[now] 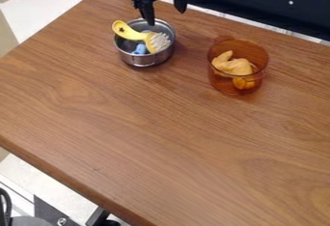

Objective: Move the pot in the right side of the table

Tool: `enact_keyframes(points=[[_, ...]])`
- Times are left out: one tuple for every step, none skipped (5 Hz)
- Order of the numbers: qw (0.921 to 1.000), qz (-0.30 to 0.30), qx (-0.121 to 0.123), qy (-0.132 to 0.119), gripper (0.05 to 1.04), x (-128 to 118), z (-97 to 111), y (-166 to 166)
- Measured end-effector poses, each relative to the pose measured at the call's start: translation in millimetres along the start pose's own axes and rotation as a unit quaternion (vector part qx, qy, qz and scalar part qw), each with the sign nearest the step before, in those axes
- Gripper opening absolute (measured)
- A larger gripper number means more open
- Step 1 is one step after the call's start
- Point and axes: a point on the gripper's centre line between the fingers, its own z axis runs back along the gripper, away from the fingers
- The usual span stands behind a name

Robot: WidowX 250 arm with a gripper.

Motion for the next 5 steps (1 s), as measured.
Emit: enact_keyframes(points=[[0.9999, 0.006, 0.008, -0.006, 0.999, 1, -11, -2], [0.9996, 0.024, 0.011, -0.005, 0.999, 9, -10, -11], [0.9991, 0.031, 0.027, -0.007, 0.999, 9, -21, -14], [0.9991, 0.026, 0.031, -0.015, 0.999, 6, -26, -15], [0.9989, 0.027, 0.031, -0.02, 0.999, 3, -27, -17]])
